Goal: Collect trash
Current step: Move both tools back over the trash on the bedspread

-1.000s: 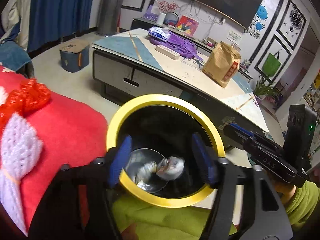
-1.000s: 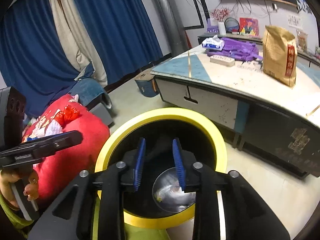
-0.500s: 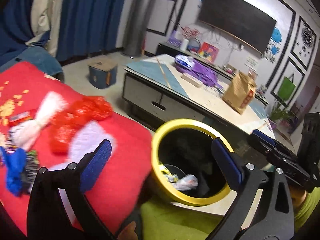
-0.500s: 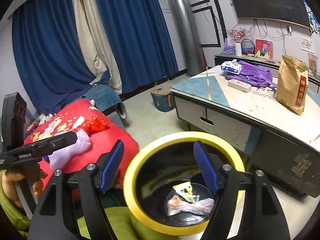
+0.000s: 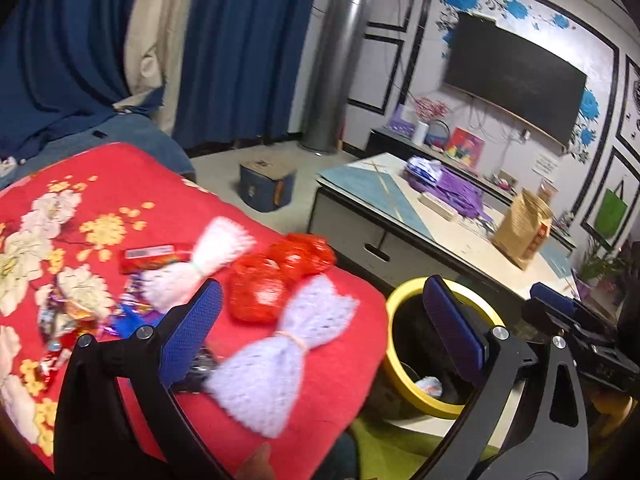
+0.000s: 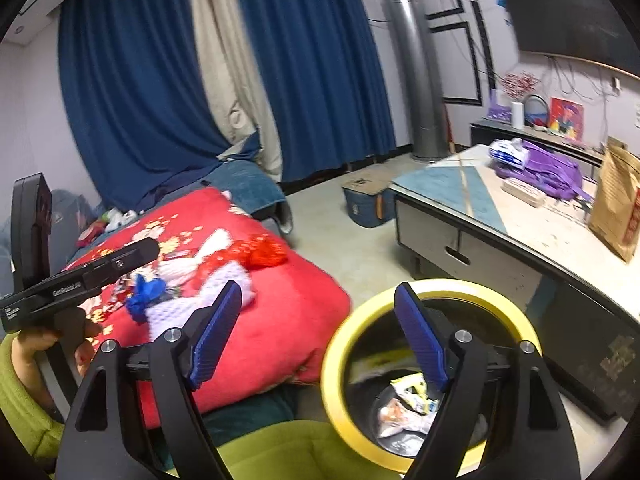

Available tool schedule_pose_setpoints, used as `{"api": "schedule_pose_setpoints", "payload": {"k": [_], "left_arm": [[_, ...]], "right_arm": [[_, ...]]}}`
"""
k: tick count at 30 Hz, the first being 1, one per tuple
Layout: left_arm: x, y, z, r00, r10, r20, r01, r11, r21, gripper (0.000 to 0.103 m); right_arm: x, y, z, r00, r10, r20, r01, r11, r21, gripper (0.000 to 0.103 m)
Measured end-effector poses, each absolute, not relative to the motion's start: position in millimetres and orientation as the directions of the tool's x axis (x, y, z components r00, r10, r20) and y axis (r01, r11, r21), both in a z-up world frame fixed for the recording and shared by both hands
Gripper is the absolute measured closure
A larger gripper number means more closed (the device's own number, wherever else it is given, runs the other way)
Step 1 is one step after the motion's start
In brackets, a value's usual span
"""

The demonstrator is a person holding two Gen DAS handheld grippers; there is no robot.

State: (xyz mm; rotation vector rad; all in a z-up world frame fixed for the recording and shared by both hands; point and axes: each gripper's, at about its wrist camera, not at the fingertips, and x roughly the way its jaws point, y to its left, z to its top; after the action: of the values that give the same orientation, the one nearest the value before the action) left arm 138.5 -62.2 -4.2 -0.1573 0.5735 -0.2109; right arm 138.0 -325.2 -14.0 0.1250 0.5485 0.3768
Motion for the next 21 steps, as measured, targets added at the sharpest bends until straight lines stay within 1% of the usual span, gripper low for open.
{"api": "schedule_pose_setpoints", "payload": {"k": [8,16,21], "left_arm": [[125.0,-28.1,1.7,0.851,-0.164,-0.499,0.091,0.982,-0.168,0.011],[116.6,8.4,-2.4,0.857,-0.098,-0.507,0.022,0.988,-0.154,0.011],[114.0,33.3,-9.1,0.848,-0.065,-0.525,-0.027,0.986,-0.166,0.011]], "right_arm": [[132.8,-267.3,-3.6,0.744,0.462,-0.483,-0.434,0.883,0.177,0.025],[137.6,-219.4,1.0,0.704,0.519,-0.485,-0.507,0.845,0.169,0.023],[149.7,-192.4,-3.1,0.675,0.539,-0.503,-0.526,0.83,0.184,0.021]]}}
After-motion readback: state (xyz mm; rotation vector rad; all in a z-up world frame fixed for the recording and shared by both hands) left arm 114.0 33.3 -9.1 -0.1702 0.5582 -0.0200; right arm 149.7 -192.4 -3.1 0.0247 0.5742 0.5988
